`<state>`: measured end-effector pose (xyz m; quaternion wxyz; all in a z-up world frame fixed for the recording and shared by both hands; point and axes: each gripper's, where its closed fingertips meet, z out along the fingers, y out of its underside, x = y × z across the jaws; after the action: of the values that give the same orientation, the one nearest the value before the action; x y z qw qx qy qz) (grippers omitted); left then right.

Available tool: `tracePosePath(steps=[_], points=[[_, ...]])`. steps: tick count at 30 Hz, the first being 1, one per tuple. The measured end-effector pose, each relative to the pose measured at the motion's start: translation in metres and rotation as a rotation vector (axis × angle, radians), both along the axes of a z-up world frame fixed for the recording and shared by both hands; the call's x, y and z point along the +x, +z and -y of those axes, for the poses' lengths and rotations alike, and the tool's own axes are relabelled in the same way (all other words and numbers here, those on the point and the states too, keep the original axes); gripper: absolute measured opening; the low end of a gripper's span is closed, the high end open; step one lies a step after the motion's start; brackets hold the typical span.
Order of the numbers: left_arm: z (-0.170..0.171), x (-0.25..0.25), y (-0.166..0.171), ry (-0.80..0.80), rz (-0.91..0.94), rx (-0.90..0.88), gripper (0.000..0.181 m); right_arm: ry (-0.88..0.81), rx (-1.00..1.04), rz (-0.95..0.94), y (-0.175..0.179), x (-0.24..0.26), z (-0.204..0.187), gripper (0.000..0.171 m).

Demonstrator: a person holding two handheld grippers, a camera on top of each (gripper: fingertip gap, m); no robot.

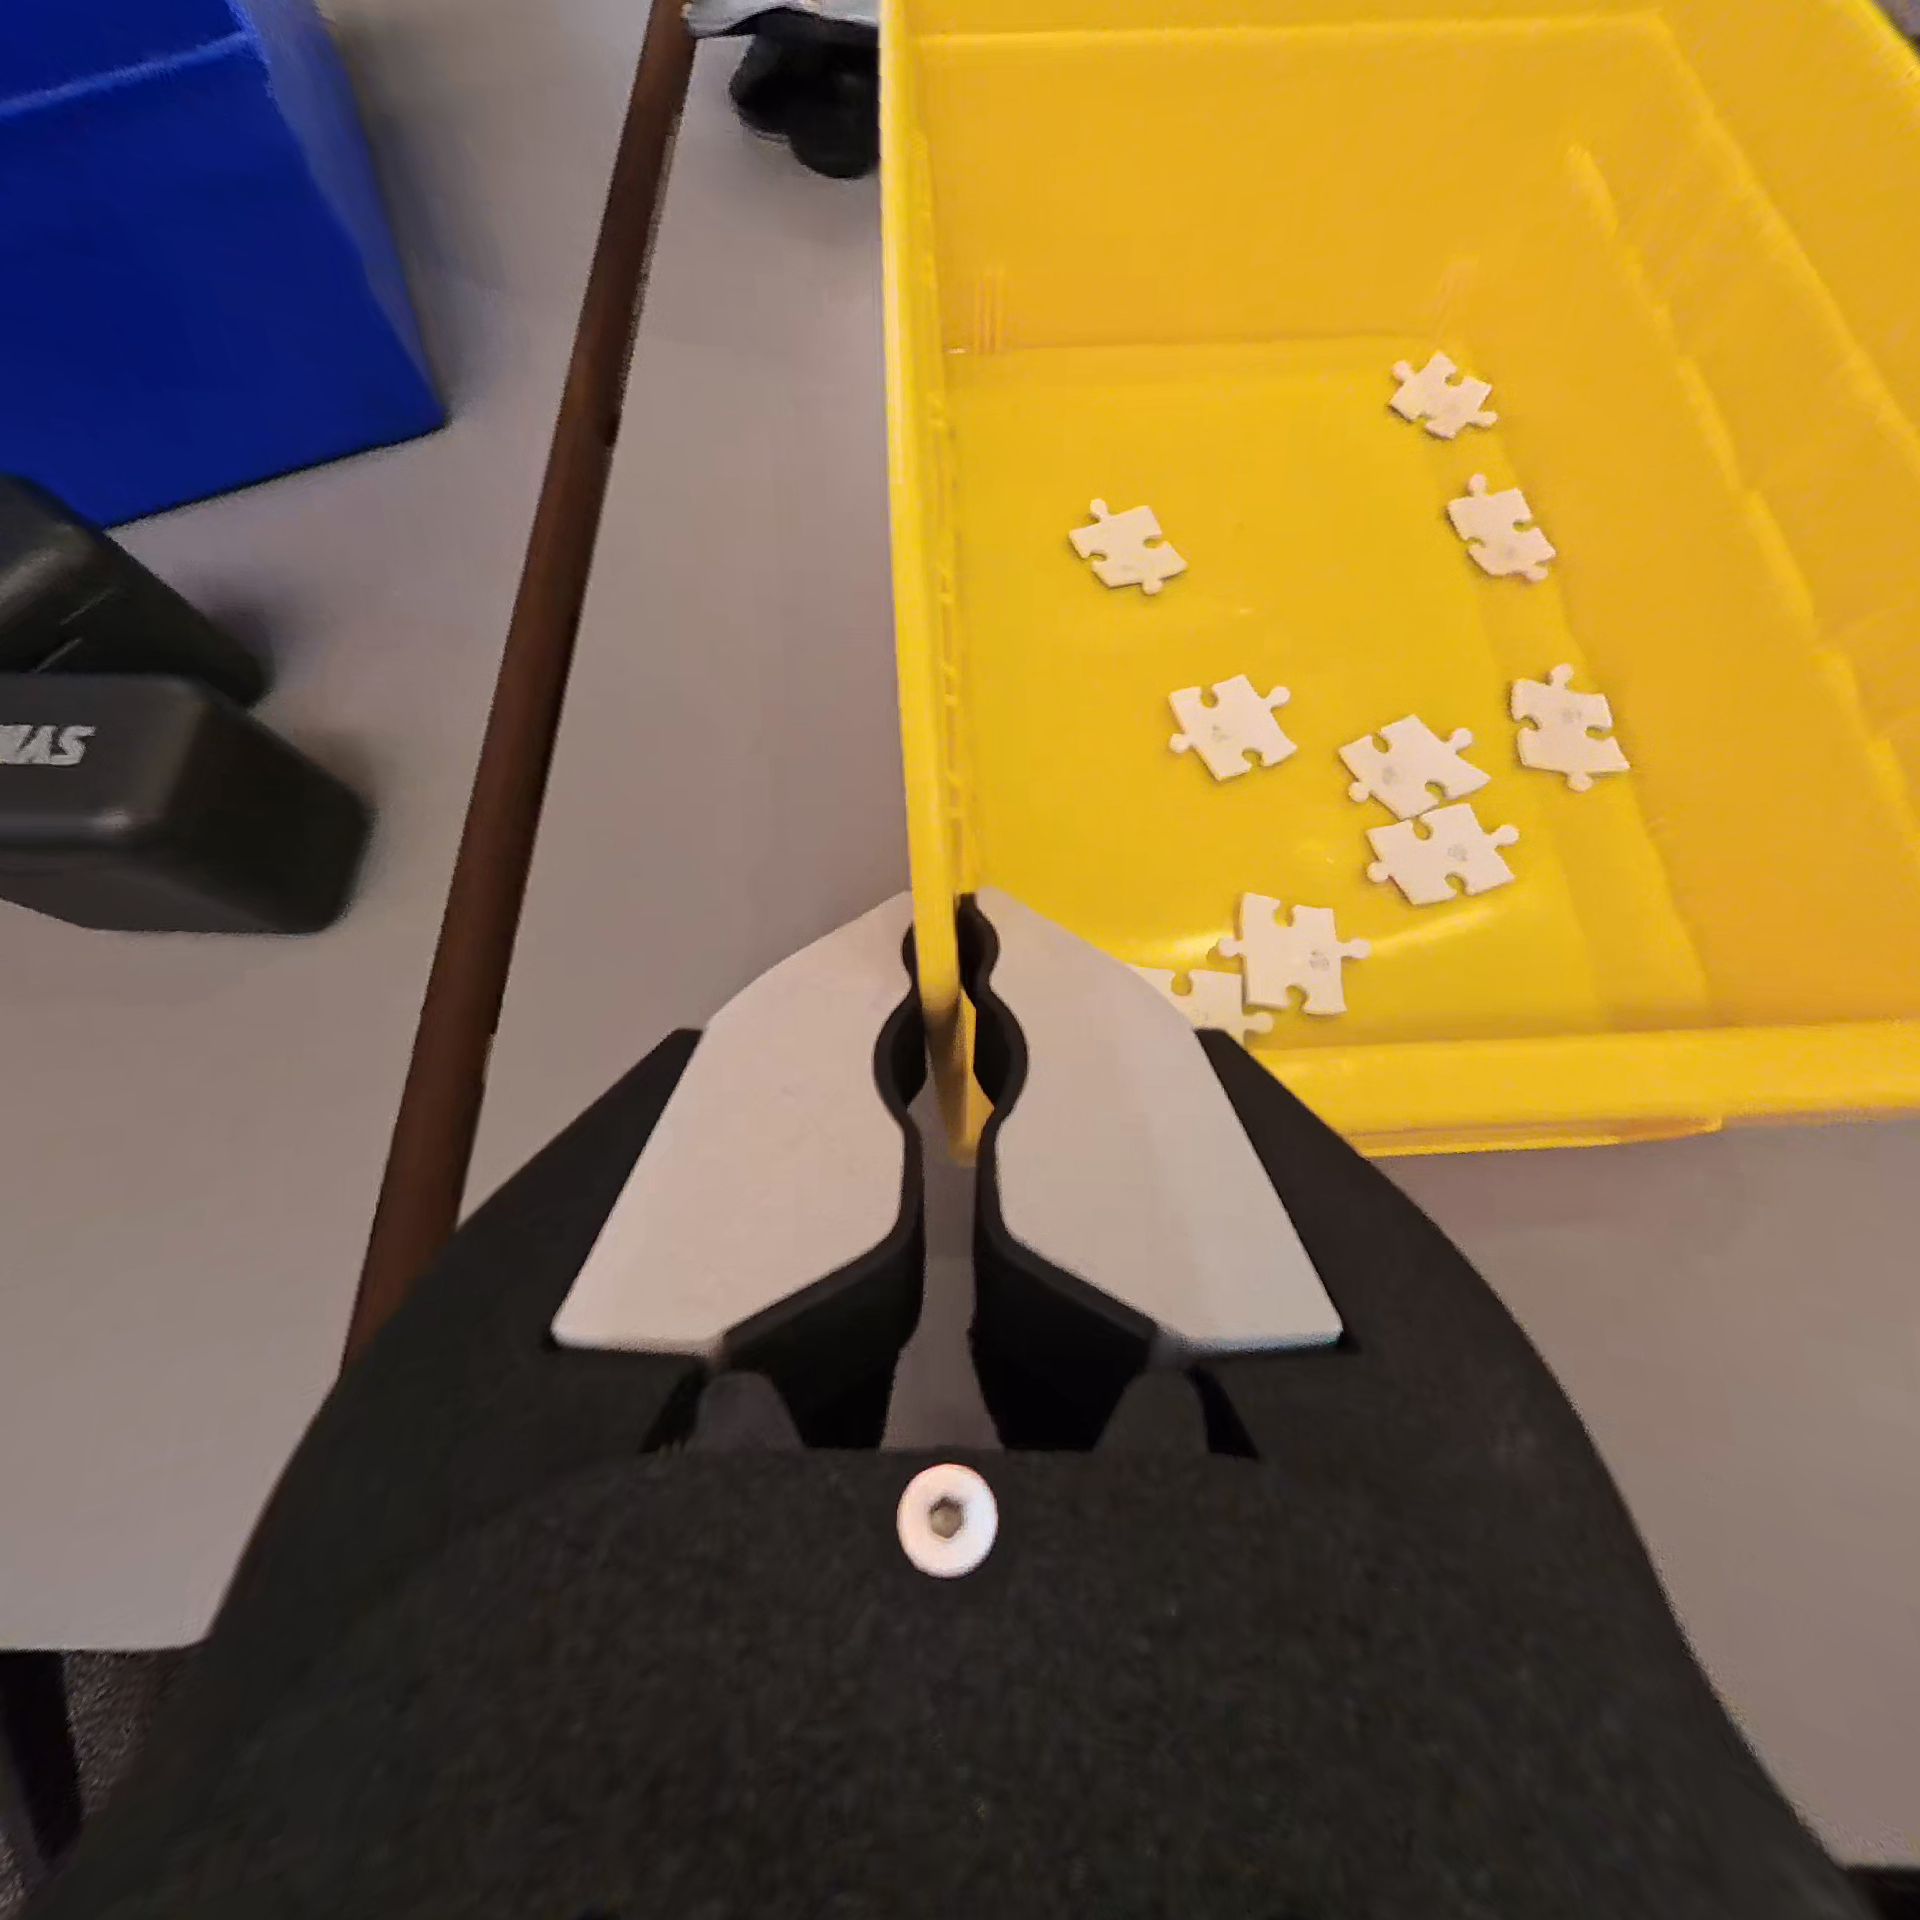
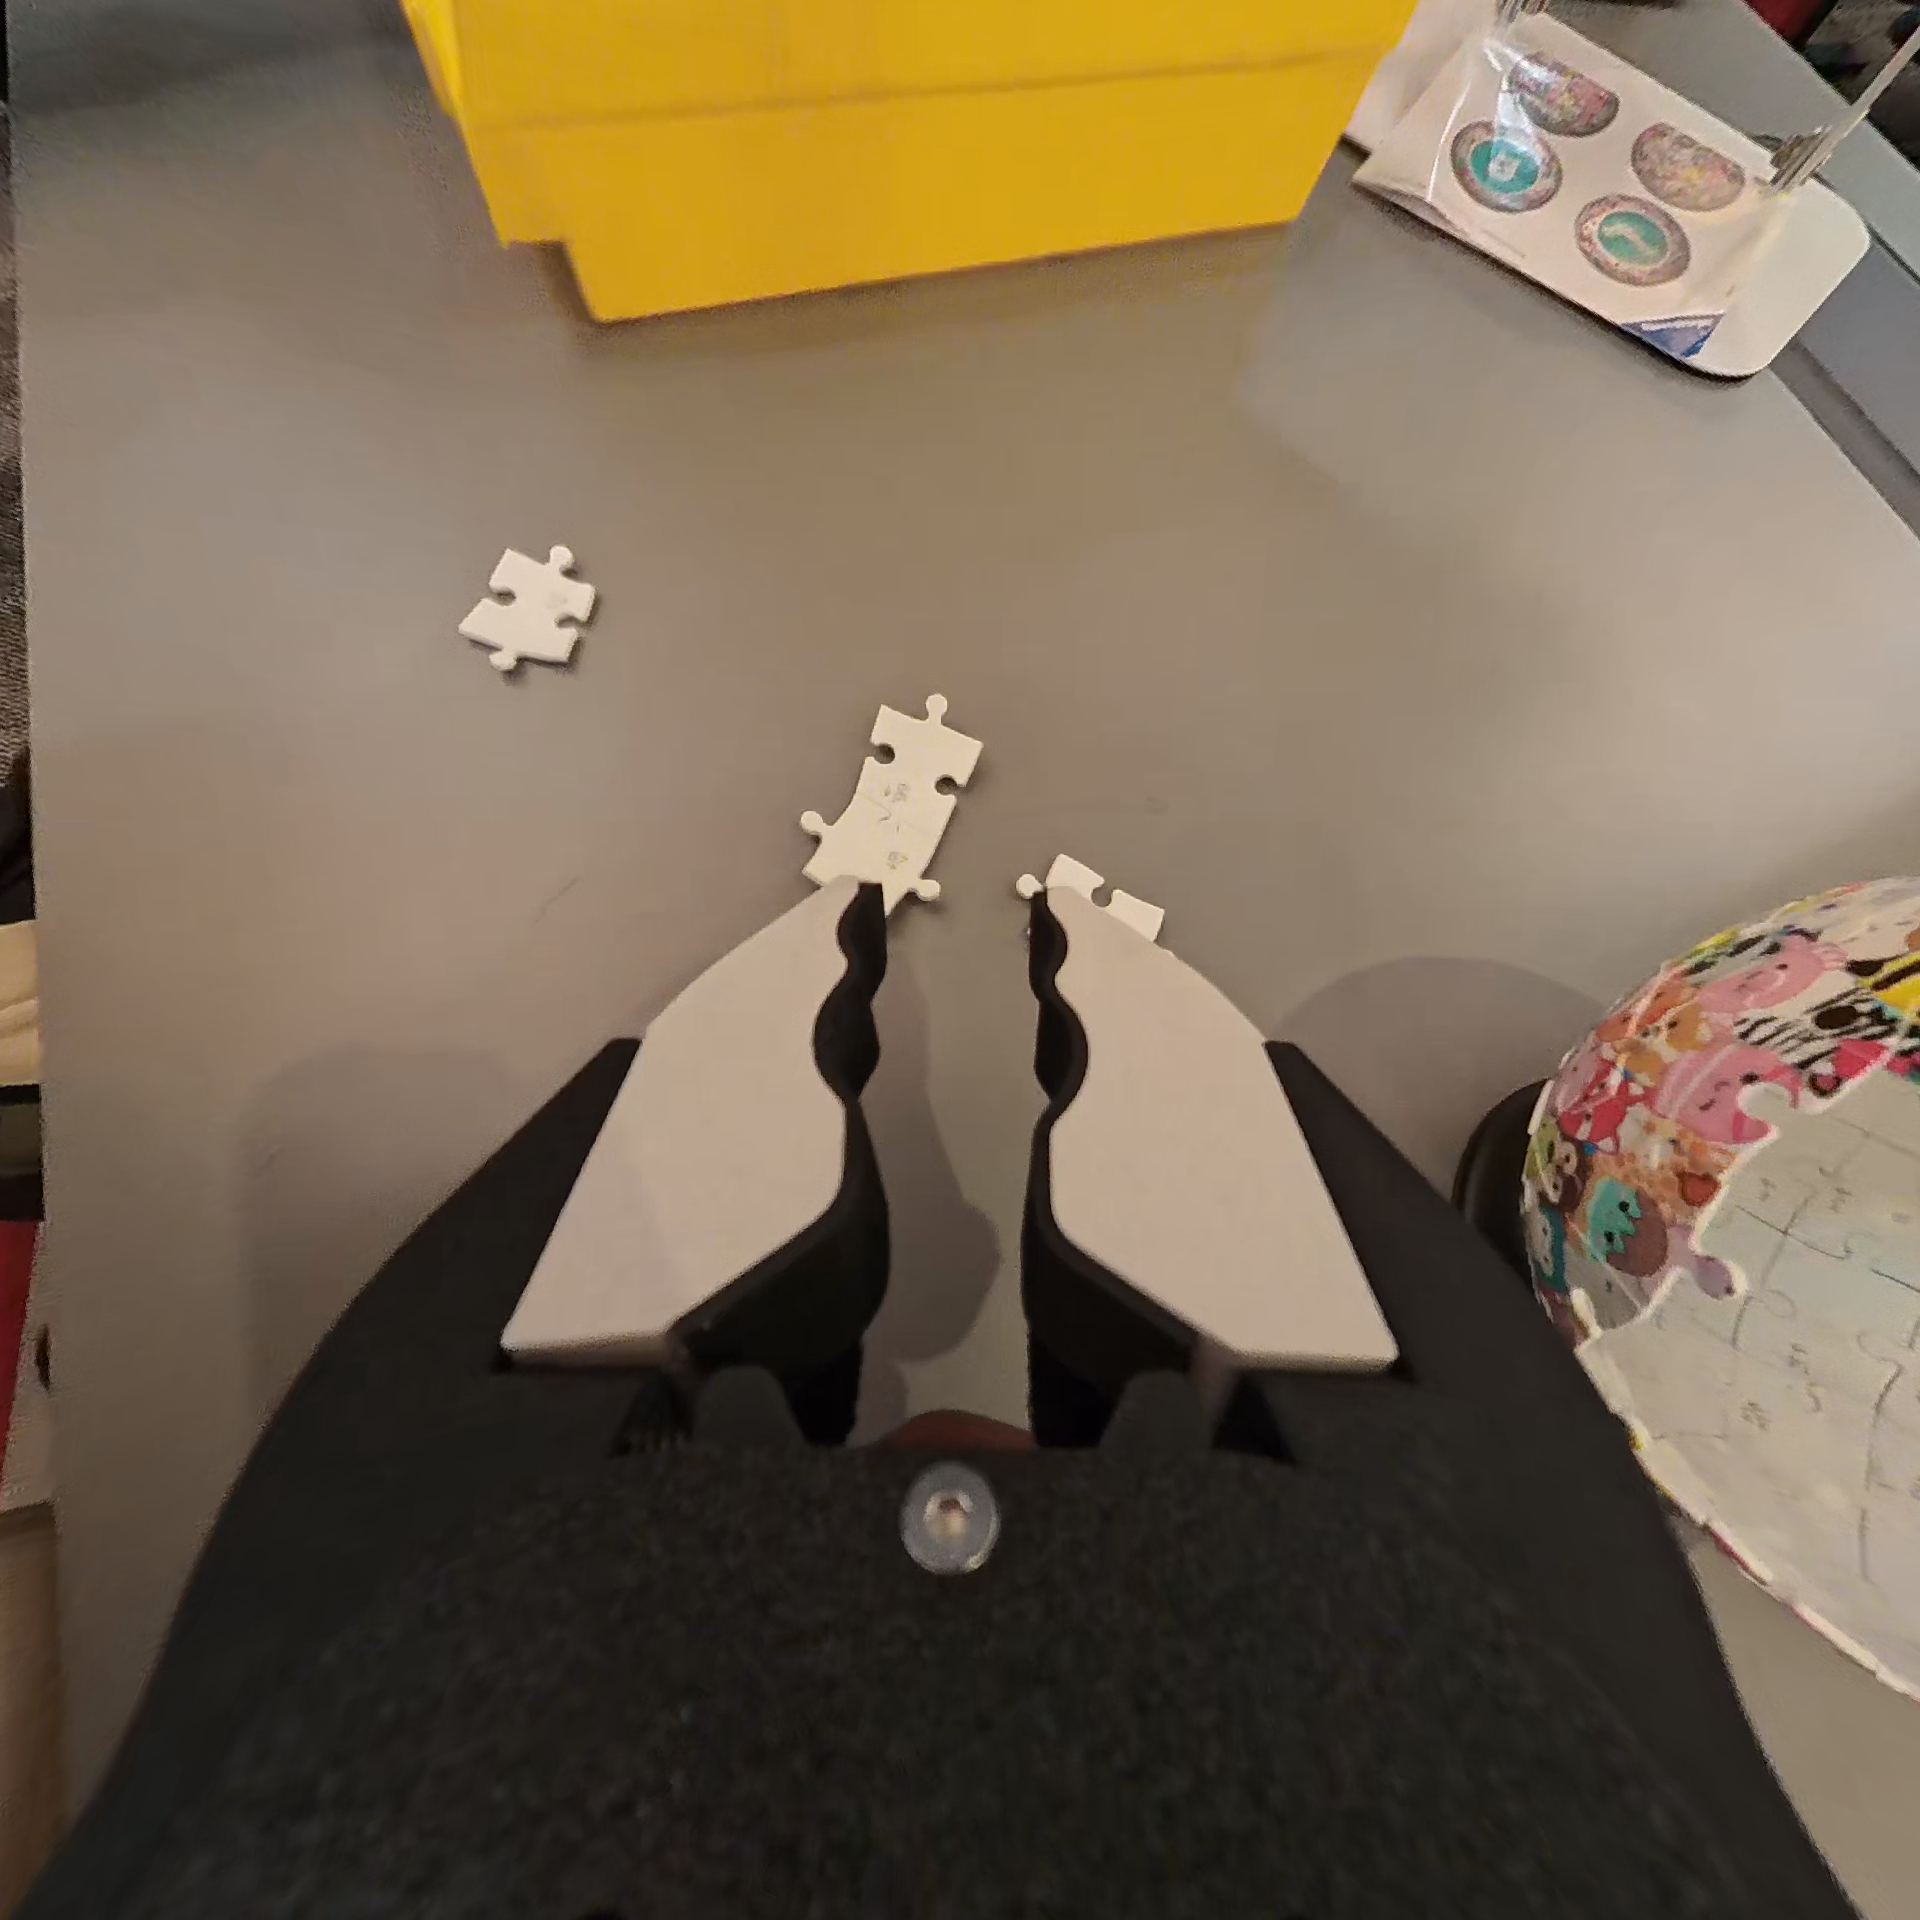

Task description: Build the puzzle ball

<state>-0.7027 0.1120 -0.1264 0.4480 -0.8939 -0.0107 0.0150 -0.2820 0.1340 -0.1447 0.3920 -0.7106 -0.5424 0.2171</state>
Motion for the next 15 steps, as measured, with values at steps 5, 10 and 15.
tracePosePath(steps=[5,10,15], points=[[0.008,-0.011,0.043,0.051,-0.068,0.099,0.038,0.008,-0.015,0.030,0.000,0.004,-0.002,0.027],[-0.033,0.056,0.146,-0.242,-0.019,0.286,0.039,-0.039,-0.019,0.052,0.002,0.017,-0.011,0.027],[-0.139,0.128,0.056,-0.692,-0.047,-0.082,0.061,-0.042,-0.078,0.021,0.007,0.019,-0.014,0.027]])
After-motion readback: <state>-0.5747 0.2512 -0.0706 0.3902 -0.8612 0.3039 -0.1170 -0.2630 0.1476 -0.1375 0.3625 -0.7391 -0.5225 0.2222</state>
